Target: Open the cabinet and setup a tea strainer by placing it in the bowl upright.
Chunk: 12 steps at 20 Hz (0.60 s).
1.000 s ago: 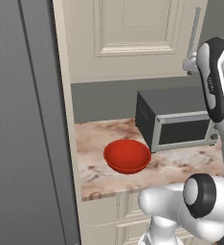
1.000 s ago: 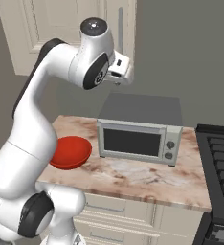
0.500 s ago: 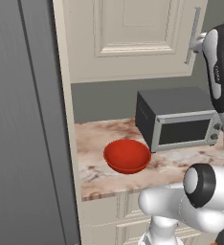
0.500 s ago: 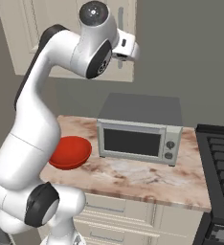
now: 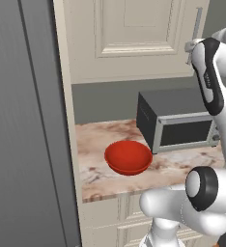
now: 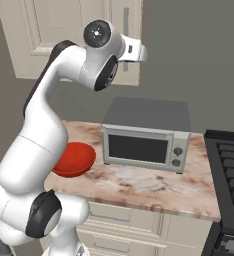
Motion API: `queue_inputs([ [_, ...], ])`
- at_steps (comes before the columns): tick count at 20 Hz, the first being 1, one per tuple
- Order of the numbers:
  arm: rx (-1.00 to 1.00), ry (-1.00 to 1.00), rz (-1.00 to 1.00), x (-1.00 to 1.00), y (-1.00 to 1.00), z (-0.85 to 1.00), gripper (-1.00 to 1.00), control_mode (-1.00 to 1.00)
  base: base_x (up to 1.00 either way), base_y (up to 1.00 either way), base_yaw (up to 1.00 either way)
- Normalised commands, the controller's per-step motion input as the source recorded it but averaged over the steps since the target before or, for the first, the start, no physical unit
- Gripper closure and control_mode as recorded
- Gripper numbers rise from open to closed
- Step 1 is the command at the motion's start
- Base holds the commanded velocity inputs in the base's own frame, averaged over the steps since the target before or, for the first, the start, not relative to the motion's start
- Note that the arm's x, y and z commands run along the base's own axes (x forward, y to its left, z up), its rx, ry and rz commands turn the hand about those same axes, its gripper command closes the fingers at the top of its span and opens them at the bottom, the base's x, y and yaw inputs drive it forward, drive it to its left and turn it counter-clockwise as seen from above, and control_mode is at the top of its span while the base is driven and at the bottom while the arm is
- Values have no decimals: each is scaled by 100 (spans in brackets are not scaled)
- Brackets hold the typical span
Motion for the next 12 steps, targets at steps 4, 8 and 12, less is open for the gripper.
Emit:
queue_inputs([
  [4, 0, 0, 0, 4, 0, 0, -100, -100, 0, 0, 0],
  [8, 0, 5, 0, 18, 0, 0, -100, -100, 0, 0, 0],
  [12, 7, 3, 4, 42, -33, 0, -100, -100, 0, 0, 0],
])
